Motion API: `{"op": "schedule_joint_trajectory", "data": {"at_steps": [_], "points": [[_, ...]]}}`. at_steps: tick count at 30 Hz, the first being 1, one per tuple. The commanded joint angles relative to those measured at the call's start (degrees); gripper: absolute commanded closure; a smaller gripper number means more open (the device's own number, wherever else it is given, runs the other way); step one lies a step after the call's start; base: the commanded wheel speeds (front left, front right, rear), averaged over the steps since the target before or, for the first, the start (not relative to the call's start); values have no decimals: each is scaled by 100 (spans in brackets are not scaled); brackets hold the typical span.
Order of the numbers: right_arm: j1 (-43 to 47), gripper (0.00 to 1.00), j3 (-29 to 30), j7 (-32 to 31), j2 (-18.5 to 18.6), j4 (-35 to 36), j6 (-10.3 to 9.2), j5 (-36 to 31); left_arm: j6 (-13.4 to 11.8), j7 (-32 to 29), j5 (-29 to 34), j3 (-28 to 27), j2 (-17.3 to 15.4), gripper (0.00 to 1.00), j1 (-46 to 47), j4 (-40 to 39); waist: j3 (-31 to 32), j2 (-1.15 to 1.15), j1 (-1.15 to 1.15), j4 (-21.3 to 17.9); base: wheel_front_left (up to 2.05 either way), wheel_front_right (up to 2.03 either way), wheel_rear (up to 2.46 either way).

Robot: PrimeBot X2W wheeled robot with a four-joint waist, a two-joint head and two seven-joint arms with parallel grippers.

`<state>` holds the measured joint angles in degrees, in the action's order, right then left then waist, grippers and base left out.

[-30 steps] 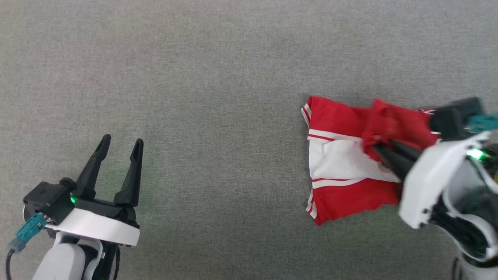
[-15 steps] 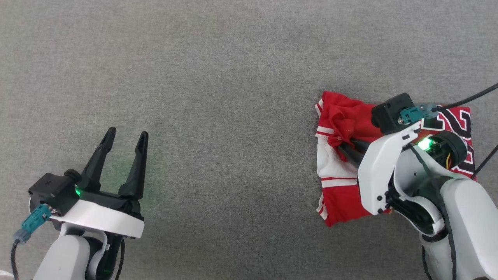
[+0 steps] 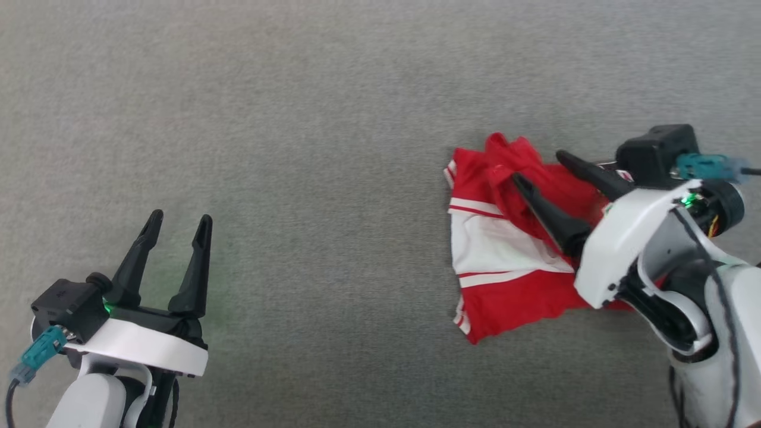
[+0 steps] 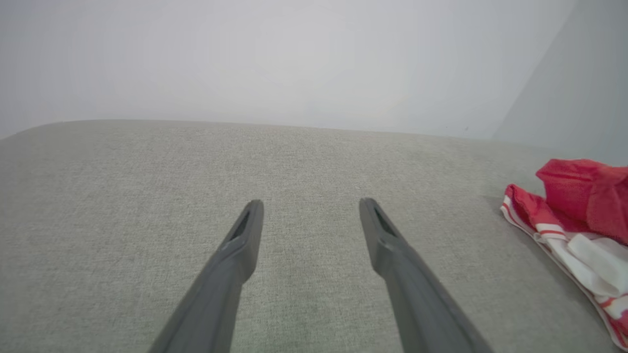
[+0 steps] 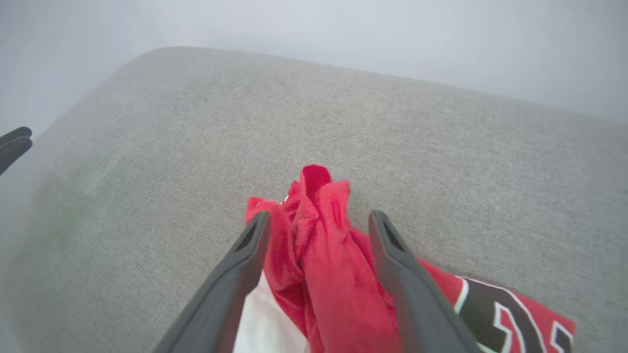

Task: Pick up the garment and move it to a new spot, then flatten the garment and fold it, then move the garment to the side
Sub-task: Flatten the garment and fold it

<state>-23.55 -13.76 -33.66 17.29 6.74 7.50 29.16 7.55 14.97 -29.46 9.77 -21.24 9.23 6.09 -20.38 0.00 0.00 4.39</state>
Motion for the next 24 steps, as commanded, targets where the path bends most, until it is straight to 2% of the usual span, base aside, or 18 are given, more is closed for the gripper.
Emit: {"op": "schedule_joint_trajectory", "data": {"at_steps": [1, 8, 12, 20, 24], "points": [[34, 0, 16, 166, 78, -36, -3, 44, -15, 29, 0, -3, -18, 0, -32, -16, 75, 0, 0, -105, 0, 0, 0], [265, 0, 249, 1211, 407, -453, -3, 219, -15, 29, -24, 13, -117, 0, -117, 54, 215, 0, 0, -437, 0, 0, 0], [357, 0, 481, 2062, 445, -727, -3, 232, -15, 29, -4, -13, -159, 0, -150, 128, 290, 0, 0, -628, 0, 0, 0], [608, 0, 740, 4011, 302, -1607, -3, -57, -15, 29, 64, -307, -6, 0, -419, 127, 552, 0, 0, -893, 0, 0, 0], [862, 0, 762, 4562, 169, -1906, -3, -287, -15, 29, 137, -542, 54, 0, -619, 59, 667, 0, 0, -913, 0, 0, 0]]}}
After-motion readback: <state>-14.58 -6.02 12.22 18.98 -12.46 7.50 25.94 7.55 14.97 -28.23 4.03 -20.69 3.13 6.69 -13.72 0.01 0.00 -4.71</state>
